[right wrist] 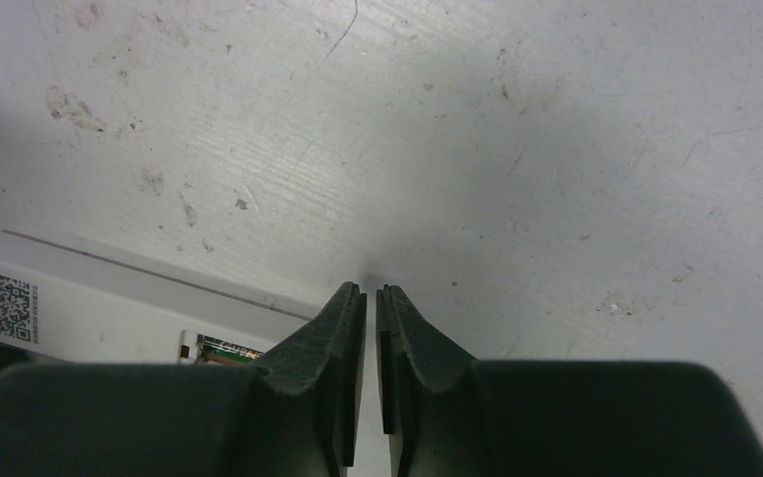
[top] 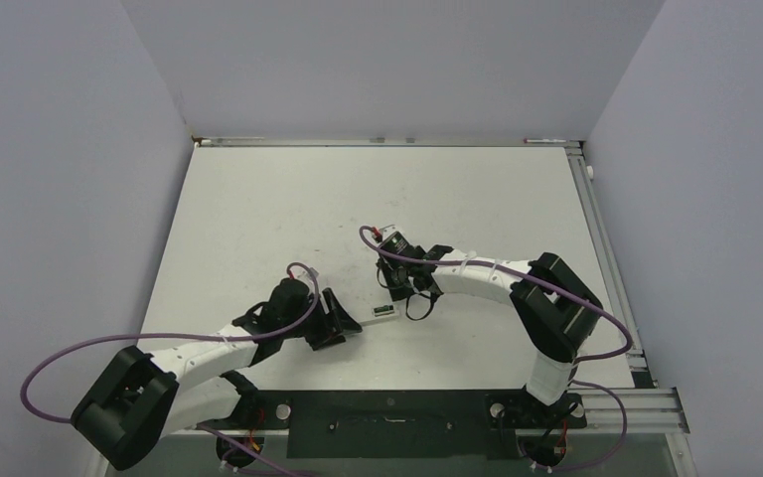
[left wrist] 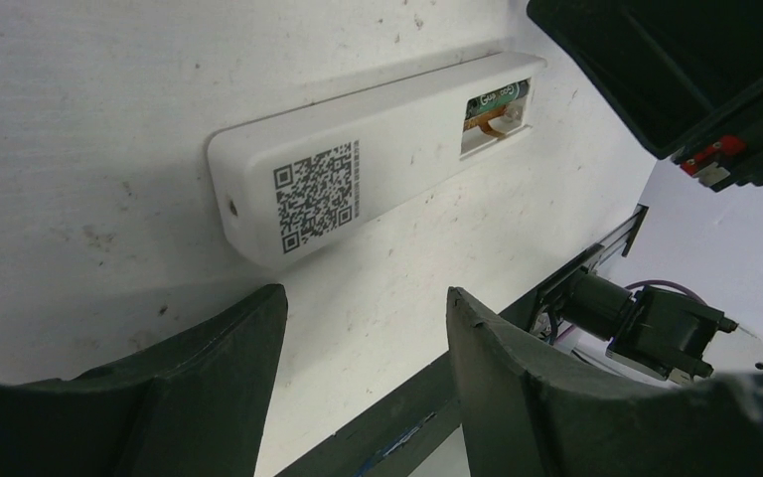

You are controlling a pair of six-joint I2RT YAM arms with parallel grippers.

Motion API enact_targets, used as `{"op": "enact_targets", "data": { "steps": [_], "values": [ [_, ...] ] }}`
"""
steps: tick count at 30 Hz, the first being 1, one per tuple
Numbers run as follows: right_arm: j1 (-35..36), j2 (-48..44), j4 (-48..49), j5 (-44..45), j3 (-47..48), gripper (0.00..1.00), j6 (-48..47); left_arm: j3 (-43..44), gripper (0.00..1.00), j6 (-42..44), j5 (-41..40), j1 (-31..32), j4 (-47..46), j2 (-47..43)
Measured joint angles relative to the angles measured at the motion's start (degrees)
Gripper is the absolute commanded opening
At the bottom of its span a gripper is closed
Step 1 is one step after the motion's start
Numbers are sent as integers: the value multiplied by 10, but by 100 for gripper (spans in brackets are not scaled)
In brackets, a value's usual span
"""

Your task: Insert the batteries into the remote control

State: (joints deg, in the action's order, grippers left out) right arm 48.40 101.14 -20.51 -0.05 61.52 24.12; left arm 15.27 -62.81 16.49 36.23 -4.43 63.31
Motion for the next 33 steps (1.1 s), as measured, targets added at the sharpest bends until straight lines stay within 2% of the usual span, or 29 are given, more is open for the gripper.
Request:
{"op": "enact_targets", "data": {
  "steps": [15,28,31,33],
  "values": [
    [5,-6,5,-39,-24,9,-9,30,57,7,-10,1,-53,71],
    [80,-60,3,-33,-80,9,22,64,56,41,-33,1,-52,108],
    [96,-73,0,-24,-82,11,35,68,56,47,-34,1,-53,112],
    [105,-83,-4,-10,-82,16,42,70,56,50,-35,1,-52,113]
  ]
}}
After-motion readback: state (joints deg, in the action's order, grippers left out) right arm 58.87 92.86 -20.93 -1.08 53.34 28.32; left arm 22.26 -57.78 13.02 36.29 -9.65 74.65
